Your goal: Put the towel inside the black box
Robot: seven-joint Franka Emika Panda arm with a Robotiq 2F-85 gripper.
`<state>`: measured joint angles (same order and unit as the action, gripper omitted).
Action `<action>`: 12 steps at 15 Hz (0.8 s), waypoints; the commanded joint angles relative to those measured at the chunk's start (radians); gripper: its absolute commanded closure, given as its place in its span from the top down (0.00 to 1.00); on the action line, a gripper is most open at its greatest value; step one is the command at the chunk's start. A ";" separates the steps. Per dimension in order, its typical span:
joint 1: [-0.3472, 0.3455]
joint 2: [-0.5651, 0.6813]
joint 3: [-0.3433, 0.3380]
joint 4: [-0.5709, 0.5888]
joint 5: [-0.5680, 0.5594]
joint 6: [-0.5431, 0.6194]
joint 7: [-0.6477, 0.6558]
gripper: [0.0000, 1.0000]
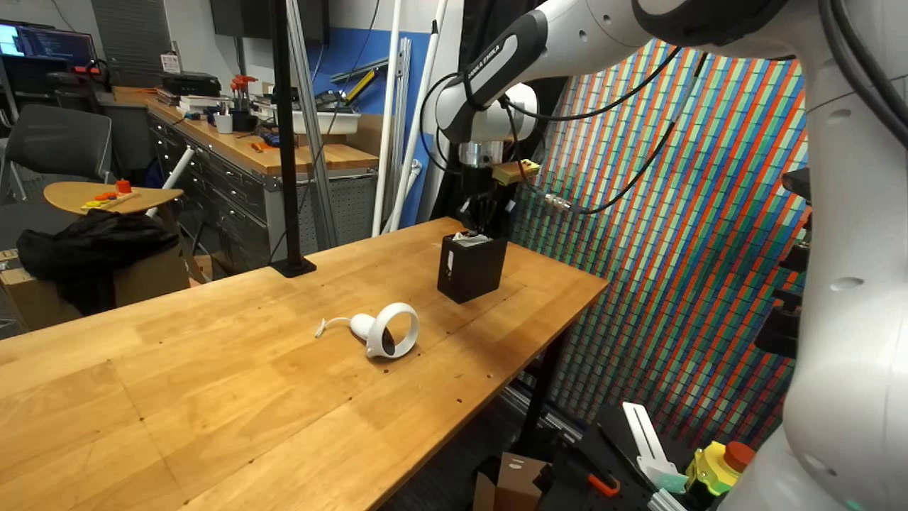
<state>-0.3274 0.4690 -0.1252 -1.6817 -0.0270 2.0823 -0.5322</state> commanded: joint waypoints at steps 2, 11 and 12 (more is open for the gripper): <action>-0.032 0.061 0.038 0.079 0.081 -0.045 -0.042 0.01; -0.081 0.187 0.047 0.113 0.152 -0.038 -0.050 0.02; -0.084 0.197 0.048 0.118 0.155 -0.040 -0.048 0.01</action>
<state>-0.3815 0.6013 -0.0950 -1.6127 0.1009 2.0611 -0.5632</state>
